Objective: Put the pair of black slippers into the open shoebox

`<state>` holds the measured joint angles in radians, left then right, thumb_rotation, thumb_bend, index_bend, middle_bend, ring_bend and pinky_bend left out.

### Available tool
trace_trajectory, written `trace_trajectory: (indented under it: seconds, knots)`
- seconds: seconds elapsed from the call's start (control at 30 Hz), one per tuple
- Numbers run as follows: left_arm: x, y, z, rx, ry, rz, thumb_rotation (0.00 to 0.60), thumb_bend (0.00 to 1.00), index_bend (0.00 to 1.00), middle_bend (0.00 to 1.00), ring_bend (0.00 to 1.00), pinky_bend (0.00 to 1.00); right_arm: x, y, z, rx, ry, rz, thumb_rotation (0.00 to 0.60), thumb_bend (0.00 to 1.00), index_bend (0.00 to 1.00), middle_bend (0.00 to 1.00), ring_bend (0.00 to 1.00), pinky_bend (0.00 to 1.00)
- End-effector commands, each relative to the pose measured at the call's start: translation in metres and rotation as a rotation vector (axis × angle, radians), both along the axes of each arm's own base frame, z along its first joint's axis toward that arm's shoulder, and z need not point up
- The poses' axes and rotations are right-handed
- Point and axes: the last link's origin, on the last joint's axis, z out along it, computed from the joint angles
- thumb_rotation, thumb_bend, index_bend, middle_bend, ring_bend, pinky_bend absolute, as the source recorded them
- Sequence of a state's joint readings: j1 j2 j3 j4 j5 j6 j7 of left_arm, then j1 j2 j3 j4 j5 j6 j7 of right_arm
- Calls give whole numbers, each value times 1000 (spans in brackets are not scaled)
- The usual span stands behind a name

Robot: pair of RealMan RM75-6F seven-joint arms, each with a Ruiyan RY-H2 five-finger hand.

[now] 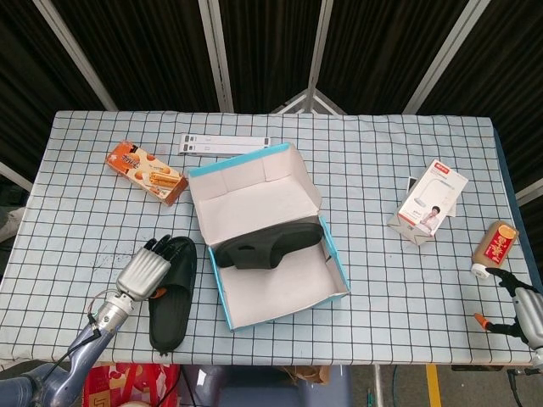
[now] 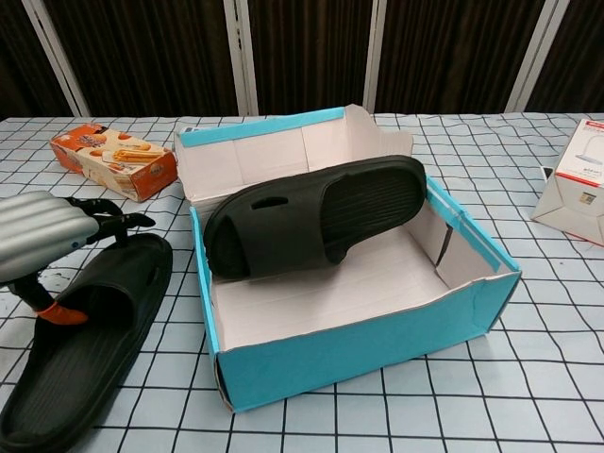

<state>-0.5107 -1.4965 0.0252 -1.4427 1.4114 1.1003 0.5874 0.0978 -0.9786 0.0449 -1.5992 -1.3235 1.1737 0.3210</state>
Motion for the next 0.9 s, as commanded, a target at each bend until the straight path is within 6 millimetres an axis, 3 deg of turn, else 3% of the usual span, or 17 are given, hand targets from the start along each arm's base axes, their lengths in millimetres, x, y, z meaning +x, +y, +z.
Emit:
trace_trajectory:
  seconds: [0.03,0.2,0.7,0.9]
  knots:
    - [0,0,-3,-3,14,-3,588,201,0,269,110,243,0,0,0,-1,-1,-1,600,233,211,202,252,213]
    - [-1,1,-7,-5,39,-8,600,214,9,305,111,243,0,0,0,0,-1,0,600,234,211,203,252,213]
    - [-1,1,-1,25,65,-34,600,378,98,403,143,243,0,1,0,-1,-2,1,600,233,211,203,253,213]
    - [4,-1,16,71,71,-91,600,384,107,403,143,243,0,0,0,0,-1,0,600,234,211,203,252,213]
